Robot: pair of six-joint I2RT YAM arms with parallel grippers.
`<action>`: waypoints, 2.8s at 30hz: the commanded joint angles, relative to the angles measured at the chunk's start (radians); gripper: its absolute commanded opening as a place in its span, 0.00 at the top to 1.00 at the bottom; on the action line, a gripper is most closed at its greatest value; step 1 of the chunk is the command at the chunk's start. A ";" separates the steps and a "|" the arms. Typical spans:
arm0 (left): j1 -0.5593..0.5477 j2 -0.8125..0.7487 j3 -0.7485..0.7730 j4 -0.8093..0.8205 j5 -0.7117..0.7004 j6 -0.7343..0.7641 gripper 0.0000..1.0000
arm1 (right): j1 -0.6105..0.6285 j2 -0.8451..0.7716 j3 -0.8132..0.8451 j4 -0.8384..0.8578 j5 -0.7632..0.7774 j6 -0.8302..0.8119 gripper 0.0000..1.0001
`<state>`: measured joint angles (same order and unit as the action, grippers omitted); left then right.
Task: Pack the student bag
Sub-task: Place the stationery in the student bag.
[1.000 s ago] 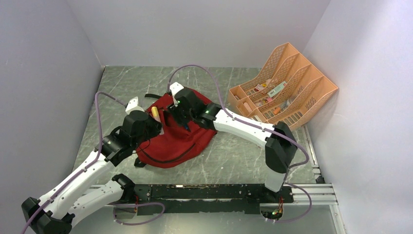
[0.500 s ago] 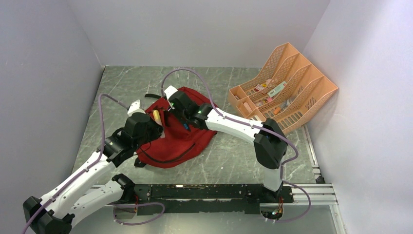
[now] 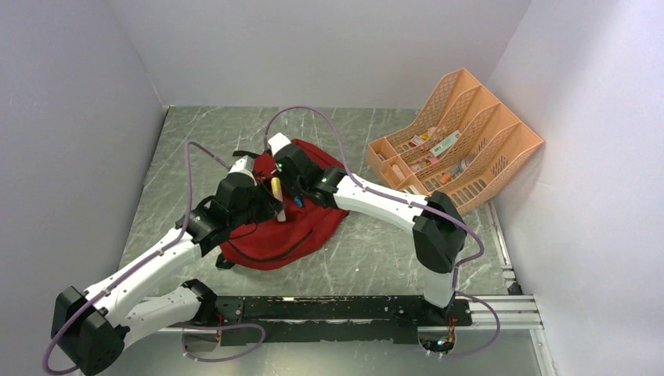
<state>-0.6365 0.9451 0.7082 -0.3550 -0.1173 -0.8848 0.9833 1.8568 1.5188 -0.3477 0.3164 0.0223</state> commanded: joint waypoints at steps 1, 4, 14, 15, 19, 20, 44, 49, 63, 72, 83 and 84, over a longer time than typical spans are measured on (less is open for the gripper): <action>0.027 0.043 -0.008 0.135 0.139 -0.021 0.95 | -0.002 -0.055 -0.008 0.066 -0.022 0.051 1.00; 0.076 0.077 -0.017 0.179 0.225 -0.028 0.95 | -0.004 -0.063 -0.024 0.081 -0.040 0.067 1.00; 0.140 0.120 -0.049 0.241 0.364 -0.051 0.95 | -0.006 -0.076 -0.048 0.109 -0.046 0.092 1.00; 0.141 0.121 -0.056 0.247 0.370 -0.055 0.95 | -0.006 -0.076 -0.048 0.111 -0.049 0.095 1.00; 0.141 0.129 -0.076 0.234 0.379 -0.061 0.95 | -0.006 -0.076 -0.049 0.113 -0.062 0.101 1.00; 0.141 0.129 -0.083 0.232 0.379 -0.065 0.95 | -0.006 -0.076 -0.049 0.113 -0.064 0.101 1.00; 0.300 0.349 0.007 0.444 0.522 -0.132 0.95 | -0.005 -0.119 -0.105 0.130 -0.116 0.146 1.00; 0.301 0.421 0.066 0.479 0.544 -0.130 0.90 | -0.004 -0.122 -0.114 0.134 -0.129 0.158 1.00; 0.301 0.395 0.087 0.402 0.504 -0.075 0.60 | -0.005 -0.137 -0.139 0.148 -0.126 0.168 1.00; 0.301 0.306 0.035 0.310 0.442 -0.014 0.71 | -0.006 -0.164 -0.122 0.108 -0.105 0.190 0.96; 0.302 0.107 -0.047 0.114 0.322 0.112 0.71 | -0.012 -0.403 -0.253 0.041 -0.071 0.271 0.66; 0.301 0.086 -0.052 0.096 0.312 0.116 0.71 | -0.021 -0.427 -0.278 0.024 -0.052 0.280 0.65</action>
<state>-0.3416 1.1049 0.6907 -0.1661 0.2630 -0.8192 0.9752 1.5257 1.3167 -0.2710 0.1997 0.2527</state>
